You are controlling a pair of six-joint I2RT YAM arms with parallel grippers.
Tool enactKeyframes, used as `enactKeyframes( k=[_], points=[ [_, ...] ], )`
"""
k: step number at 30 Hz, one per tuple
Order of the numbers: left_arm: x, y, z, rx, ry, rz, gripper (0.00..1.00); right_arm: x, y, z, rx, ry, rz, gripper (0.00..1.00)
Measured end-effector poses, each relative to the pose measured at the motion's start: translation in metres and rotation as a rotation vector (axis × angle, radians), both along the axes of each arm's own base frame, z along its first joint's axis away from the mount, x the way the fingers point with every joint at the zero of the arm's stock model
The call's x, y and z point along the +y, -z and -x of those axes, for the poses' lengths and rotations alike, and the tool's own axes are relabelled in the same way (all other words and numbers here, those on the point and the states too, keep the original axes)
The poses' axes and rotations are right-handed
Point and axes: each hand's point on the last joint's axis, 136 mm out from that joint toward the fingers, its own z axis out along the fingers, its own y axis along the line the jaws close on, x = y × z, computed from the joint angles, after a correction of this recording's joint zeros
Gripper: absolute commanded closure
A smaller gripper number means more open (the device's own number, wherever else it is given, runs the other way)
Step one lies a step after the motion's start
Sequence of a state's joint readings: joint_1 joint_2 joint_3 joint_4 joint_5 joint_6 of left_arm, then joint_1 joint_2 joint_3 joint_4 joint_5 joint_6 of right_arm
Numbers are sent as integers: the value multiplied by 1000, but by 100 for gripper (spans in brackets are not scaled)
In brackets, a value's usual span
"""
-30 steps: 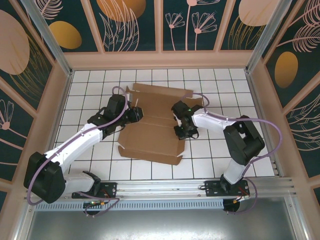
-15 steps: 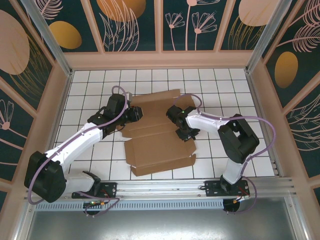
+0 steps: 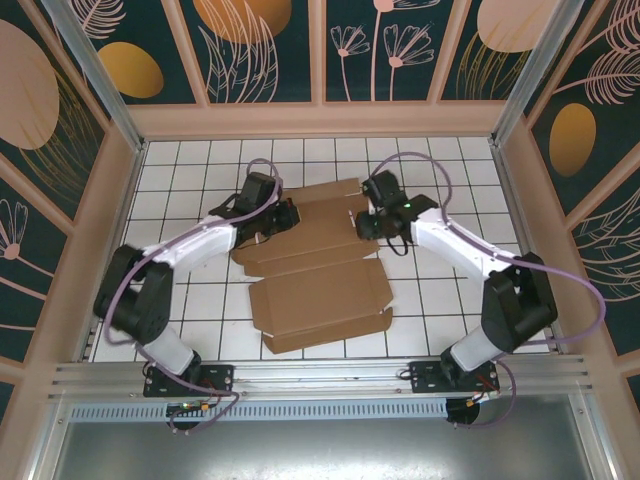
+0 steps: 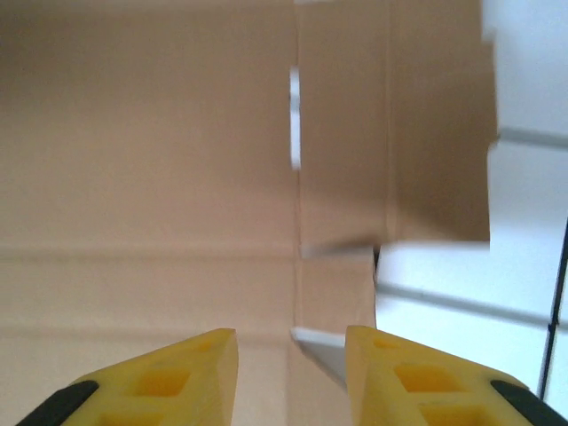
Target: Fold the paper box
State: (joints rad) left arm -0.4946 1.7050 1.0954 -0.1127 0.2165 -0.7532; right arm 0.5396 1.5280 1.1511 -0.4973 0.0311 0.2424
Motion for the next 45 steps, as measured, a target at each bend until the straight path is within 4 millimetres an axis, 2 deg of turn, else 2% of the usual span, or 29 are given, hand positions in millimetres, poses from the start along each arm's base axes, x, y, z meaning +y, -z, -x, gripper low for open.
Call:
enactKeyframes(
  k=[2, 5, 7, 9, 12, 14, 18, 23, 31, 36, 38, 41, 43, 45],
  points=[
    [-3, 23, -11, 42, -4, -19, 100, 1, -6, -17, -33, 20, -62, 63],
    [4, 56, -18, 106, -27, -50, 100, 13, 10, -45, -5, 32, -94, 74],
    [10, 71, -20, 138, -41, -66, 100, 24, 39, -61, 43, 34, -86, 82],
    [13, 79, -24, 152, -52, -76, 100, 29, 68, -68, 93, 46, -68, 85],
    [12, 85, -31, 156, -58, -85, 100, 26, 109, -68, 165, 69, -18, 87],
    [12, 89, -32, 162, -58, -88, 100, 24, 121, -67, 183, 77, 2, 88],
    [10, 89, -35, 158, -55, -87, 100, 19, 117, -78, 145, 101, 28, 94],
    [8, 91, -39, 153, -46, -87, 100, 13, 121, -80, 123, 121, 53, 95],
    [-4, 91, -41, 146, -8, -53, 100, -1, 121, -57, 104, 142, 40, 91],
    [-9, 91, -42, 140, 5, -33, 100, -6, 121, -55, 109, 149, 37, 88],
    [-10, 91, -42, 139, 9, -27, 100, -7, 121, -55, 114, 151, 31, 82],
    [-11, 91, -43, 137, 10, -25, 100, -11, 112, -56, 114, 147, 2, 66],
    [-10, 91, -43, 137, 10, -25, 100, -16, 97, -64, 102, 152, -38, 55],
    [-10, 91, -43, 137, 9, -25, 100, -24, 73, -87, 64, 167, -99, 50]
  ],
)
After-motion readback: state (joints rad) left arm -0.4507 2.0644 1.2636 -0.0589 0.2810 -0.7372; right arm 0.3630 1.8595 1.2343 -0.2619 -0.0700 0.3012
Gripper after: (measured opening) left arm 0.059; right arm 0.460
